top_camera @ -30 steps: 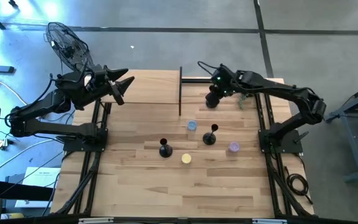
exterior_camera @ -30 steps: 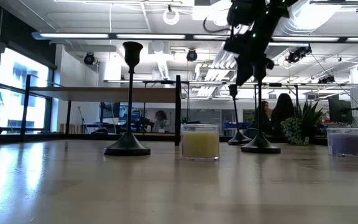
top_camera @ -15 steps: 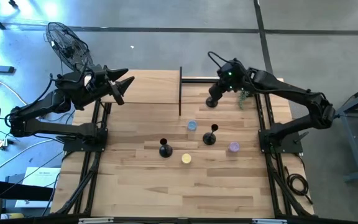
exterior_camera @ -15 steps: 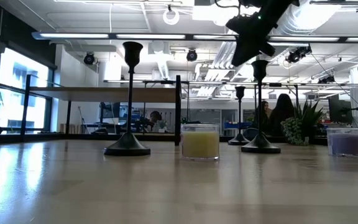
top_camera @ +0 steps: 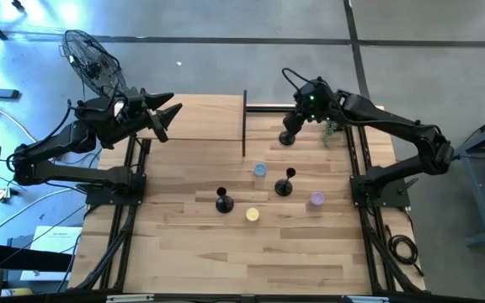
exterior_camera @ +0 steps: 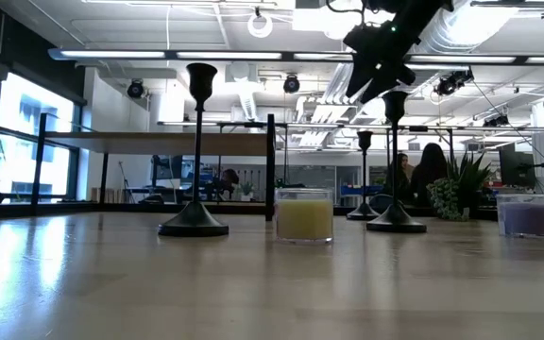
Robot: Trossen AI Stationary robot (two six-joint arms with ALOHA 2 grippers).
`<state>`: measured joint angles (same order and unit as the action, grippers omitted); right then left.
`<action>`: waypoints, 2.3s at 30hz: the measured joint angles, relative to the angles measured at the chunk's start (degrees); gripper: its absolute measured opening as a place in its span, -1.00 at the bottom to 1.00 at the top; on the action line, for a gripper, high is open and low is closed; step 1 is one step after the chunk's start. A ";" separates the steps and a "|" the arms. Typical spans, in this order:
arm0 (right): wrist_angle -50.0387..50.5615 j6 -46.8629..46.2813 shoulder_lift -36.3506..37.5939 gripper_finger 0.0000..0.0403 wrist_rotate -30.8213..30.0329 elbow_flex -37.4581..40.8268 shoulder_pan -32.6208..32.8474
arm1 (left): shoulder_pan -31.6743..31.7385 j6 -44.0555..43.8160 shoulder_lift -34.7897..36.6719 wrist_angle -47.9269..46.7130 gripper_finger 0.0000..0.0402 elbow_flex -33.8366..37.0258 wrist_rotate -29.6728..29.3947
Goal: Pick & Place candle stick holders
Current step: Put the top black candle holder on the shelf
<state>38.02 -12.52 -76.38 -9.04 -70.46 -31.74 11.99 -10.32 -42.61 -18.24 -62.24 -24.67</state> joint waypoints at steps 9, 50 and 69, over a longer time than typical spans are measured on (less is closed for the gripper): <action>0.76 -7.94 -1.65 0.31 4.48 0.00 -3.85 | 0.00 0.00 0.00 -1.88 0.16 0.00 0.00; 4.57 -6.28 -11.15 0.31 2.18 0.02 -3.89 | 0.00 -0.03 0.00 -2.97 0.16 0.00 0.24; 4.41 -3.48 -14.24 -0.35 2.07 0.02 -4.00 | -0.02 -0.46 0.00 -2.97 0.16 0.00 1.78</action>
<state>42.44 -16.00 -90.62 -6.97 -70.43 -35.75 11.97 -10.79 -42.61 -21.21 -62.24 -22.88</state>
